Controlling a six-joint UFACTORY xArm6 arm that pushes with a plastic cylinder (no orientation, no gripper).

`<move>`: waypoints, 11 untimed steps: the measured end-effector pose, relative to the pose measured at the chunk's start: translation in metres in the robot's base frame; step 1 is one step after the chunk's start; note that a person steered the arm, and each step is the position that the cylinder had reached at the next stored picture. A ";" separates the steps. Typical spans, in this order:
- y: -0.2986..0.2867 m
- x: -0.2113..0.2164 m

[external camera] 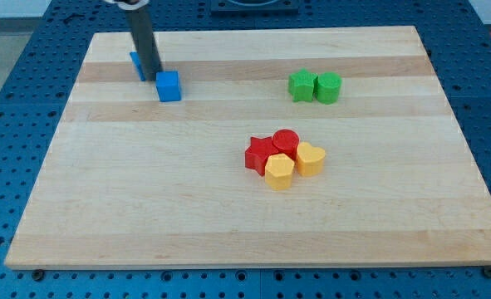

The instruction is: Move the blue cube to bottom of the green circle

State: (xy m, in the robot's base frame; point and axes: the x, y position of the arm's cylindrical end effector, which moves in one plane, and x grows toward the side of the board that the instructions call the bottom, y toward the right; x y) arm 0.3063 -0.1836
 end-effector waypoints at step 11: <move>0.238 0.073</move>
